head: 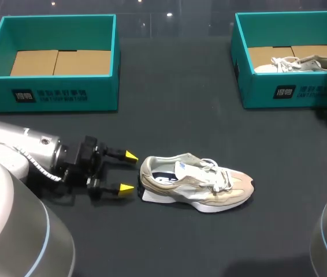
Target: Take the shoe out of the shoebox, open the shoe tongue, remove and reinsert the insole, then place the shoe into the shoebox
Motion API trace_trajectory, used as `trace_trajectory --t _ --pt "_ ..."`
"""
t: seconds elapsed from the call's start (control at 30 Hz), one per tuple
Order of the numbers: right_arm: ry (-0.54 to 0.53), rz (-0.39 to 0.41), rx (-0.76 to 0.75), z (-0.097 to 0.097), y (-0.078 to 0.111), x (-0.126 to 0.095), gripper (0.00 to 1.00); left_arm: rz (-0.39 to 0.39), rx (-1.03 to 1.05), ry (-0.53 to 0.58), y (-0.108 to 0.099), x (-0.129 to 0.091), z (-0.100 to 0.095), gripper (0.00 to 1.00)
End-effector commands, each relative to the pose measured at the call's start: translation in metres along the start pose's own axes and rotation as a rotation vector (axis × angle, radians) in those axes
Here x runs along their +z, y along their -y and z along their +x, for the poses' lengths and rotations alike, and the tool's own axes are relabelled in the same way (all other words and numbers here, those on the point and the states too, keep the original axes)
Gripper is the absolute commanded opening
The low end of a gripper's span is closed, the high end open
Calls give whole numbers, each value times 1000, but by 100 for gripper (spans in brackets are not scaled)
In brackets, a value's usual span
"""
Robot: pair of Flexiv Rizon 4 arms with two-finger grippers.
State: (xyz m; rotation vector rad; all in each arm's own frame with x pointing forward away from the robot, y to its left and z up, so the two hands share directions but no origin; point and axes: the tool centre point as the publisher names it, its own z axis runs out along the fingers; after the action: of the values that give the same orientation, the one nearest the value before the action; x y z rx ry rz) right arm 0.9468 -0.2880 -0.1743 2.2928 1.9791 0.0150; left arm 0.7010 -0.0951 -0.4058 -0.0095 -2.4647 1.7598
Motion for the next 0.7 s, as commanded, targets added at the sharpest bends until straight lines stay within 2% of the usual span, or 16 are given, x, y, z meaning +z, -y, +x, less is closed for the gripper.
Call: trace_trajectory --t 0.03,0.7 --pt "1 -1 1 0 0 0 100 -1 -1 -2 -1 3 1 100" --pt "1 -1 1 0 0 0 100 0 -11 -31 1 18 5 100"
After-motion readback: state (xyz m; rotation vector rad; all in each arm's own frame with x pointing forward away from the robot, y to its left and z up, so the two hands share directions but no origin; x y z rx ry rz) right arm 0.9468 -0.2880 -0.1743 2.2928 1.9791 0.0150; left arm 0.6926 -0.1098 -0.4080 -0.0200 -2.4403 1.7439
